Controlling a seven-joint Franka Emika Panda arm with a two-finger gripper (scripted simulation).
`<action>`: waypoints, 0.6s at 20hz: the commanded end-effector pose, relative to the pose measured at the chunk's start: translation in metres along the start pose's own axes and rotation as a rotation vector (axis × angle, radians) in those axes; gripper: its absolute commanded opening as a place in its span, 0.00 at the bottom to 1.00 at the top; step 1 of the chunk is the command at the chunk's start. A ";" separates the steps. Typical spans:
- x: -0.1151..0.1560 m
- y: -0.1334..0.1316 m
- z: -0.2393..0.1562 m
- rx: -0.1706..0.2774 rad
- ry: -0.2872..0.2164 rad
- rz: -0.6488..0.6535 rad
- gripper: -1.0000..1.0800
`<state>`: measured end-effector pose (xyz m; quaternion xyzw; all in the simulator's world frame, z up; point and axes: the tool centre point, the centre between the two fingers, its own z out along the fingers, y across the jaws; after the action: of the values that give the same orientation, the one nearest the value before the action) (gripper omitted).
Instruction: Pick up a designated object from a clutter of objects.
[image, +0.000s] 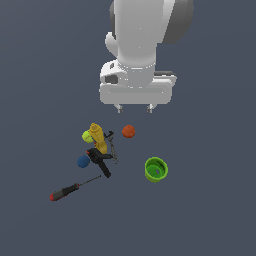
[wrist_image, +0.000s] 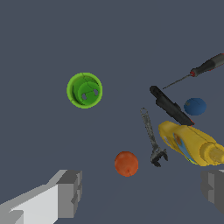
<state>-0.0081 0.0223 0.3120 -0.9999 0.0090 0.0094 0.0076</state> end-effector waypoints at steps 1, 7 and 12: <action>0.000 0.000 0.000 0.000 0.000 0.000 0.96; 0.009 0.017 0.000 -0.005 0.016 0.014 0.96; 0.011 0.022 0.000 -0.007 0.021 0.017 0.96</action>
<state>0.0026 -0.0003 0.3114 -0.9998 0.0181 -0.0004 0.0039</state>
